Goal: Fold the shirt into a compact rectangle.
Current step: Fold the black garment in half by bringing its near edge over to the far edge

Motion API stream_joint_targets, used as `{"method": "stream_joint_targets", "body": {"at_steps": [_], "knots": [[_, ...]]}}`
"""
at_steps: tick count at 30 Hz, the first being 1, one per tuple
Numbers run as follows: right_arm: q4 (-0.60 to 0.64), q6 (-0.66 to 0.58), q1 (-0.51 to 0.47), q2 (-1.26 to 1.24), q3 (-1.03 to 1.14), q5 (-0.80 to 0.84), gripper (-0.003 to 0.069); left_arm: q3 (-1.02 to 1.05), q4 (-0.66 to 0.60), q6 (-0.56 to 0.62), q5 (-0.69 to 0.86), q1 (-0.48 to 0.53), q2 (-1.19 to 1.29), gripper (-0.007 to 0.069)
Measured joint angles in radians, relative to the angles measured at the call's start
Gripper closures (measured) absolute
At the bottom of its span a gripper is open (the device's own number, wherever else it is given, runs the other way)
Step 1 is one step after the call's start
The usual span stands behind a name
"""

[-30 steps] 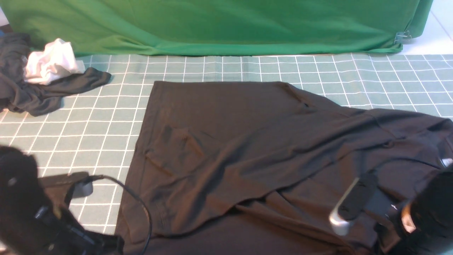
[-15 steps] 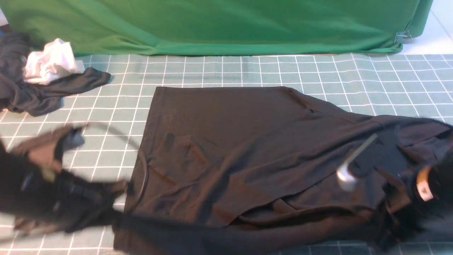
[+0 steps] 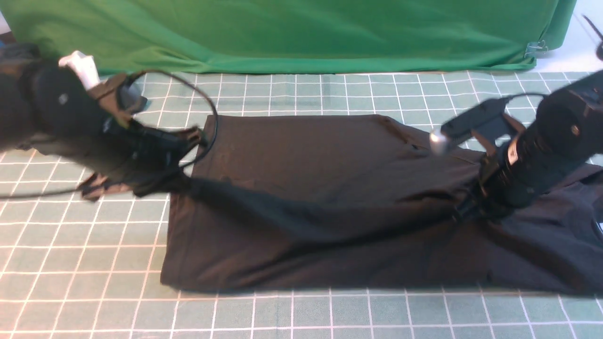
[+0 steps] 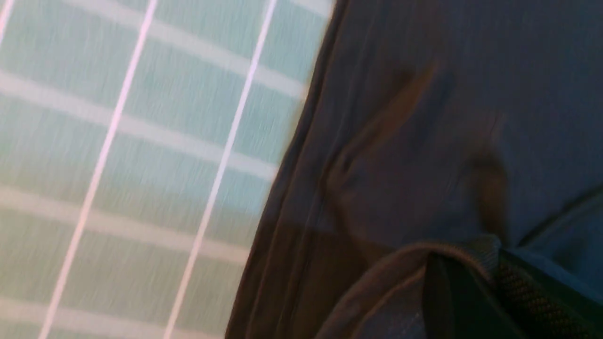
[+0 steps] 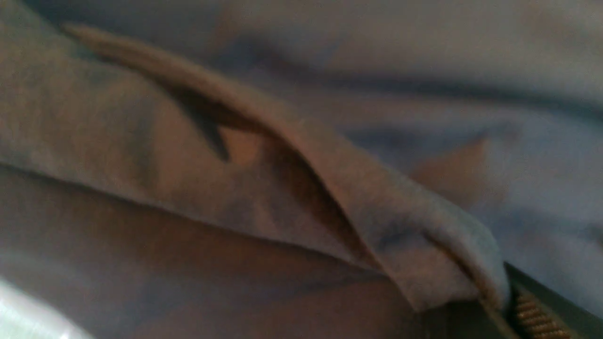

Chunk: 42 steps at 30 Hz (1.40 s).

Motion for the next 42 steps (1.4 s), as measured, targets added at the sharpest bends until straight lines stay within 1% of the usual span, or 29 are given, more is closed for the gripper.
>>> {"method": "stream_joint_targets", "body": {"at_steps": [4,6,11,16,23,28,30,32,35,37,42], "knots": [[0.000,-0.001,-0.029,0.084,-0.067,-0.041,0.0615,-0.088,-0.023,0.031,-0.067,0.001,0.107,0.0608],[0.000,-0.001,-0.037,0.112,-0.098,-0.048,0.0614,-0.119,-0.028,0.037,-0.073,0.006,0.136,0.0608],[0.002,-0.001,-0.080,0.230,-0.238,-0.055,0.0610,-0.274,-0.050,0.046,-0.075,0.059,0.287,0.0608],[0.006,-0.001,-0.116,0.318,-0.364,-0.062,0.0604,-0.385,-0.055,0.050,-0.091,0.077,0.378,0.0608],[0.005,-0.001,-0.122,0.445,-0.519,-0.072,0.0575,-0.504,-0.054,0.053,-0.125,0.079,0.492,0.0608],[0.004,-0.001,-0.123,0.478,-0.565,-0.073,0.0549,-0.529,-0.041,0.047,-0.147,0.079,0.537,0.0608],[0.004,-0.004,-0.123,0.481,-0.575,-0.066,0.0544,-0.532,-0.036,0.044,-0.145,0.081,0.538,0.0608],[0.004,-0.030,-0.123,0.482,-0.613,-0.018,0.0540,-0.561,-0.029,0.042,-0.142,0.085,0.538,0.0609],[0.003,-0.049,-0.123,0.482,-0.676,0.035,0.0562,-0.613,-0.026,0.043,-0.120,0.097,0.538,0.0608],[0.004,-0.053,-0.123,0.482,-0.712,0.048,0.0608,-0.651,-0.023,0.048,-0.106,0.104,0.538,0.0608],[0.005,-0.054,-0.120,0.484,-0.739,0.000,0.0620,-0.695,0.006,0.053,-0.099,0.116,0.540,0.0608]]}}
